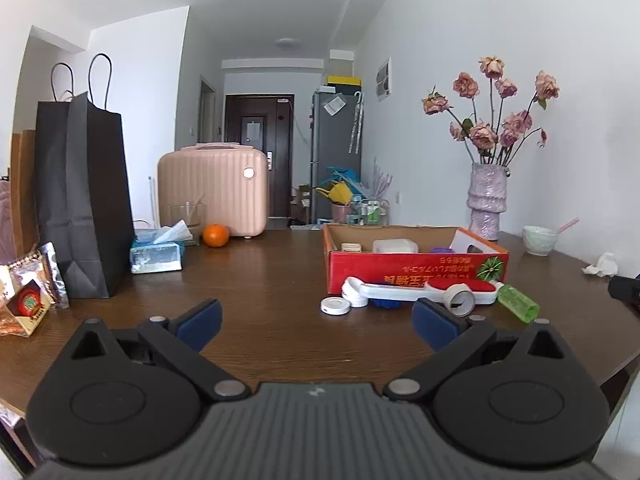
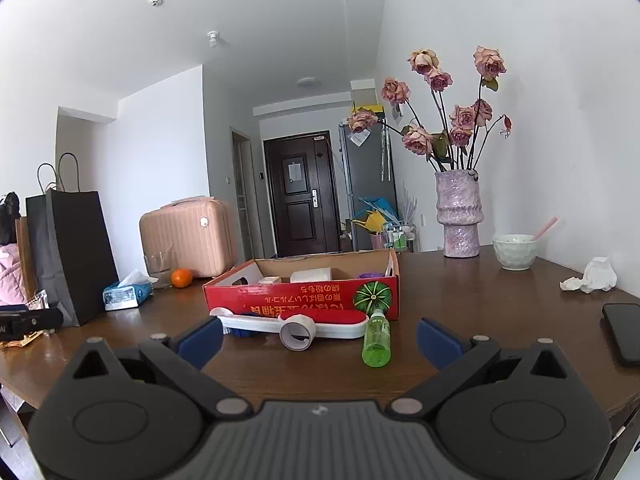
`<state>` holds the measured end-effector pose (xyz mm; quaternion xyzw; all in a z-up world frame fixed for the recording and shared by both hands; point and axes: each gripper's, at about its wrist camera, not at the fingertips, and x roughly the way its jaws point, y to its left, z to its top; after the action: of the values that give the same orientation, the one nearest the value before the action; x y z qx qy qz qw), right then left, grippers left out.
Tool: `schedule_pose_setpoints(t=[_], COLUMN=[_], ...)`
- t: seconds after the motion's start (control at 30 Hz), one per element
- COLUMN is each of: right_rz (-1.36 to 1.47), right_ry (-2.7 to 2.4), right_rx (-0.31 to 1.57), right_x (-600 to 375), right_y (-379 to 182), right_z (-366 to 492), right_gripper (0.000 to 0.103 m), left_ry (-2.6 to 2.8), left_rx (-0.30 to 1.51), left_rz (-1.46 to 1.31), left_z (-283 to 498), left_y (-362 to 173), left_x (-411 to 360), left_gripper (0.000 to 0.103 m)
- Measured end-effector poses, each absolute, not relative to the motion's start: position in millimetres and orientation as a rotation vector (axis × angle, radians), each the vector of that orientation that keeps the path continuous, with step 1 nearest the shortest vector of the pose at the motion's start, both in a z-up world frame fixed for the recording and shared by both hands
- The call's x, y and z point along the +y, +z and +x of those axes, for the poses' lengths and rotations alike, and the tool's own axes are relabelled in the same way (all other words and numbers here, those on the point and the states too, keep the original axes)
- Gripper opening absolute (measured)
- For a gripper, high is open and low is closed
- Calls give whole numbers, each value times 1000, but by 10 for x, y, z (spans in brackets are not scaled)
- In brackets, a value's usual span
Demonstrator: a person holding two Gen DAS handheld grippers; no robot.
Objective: Organize rigid objects
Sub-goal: 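Withdraw both tools from the box back over the table, then grasp the green spray bottle with the right tool while the left tool grasps the white round cap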
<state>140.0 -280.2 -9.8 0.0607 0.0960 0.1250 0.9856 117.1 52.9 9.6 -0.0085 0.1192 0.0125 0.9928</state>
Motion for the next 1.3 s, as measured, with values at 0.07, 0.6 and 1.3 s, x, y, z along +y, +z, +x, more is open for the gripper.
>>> schedule_pose_setpoints(t=[0.07,0.6,1.3], right_rz=[117,21,-33], right_ry=[248,173,156], right_rx=[185,322,620], right_x=[-2795,-2753,-2695], right_y=[-107,-308,-627], right_z=[1390,2150,3807], right_gripper=[103,103,46], left_ry=[28,65,-18], left_rx=[266,476,678], left_rz=[-2,1,-5], left_z=[1254,2282,3987], left_y=[70,-246,-552], left_x=[505,410,524], left_gripper=[103,102,64])
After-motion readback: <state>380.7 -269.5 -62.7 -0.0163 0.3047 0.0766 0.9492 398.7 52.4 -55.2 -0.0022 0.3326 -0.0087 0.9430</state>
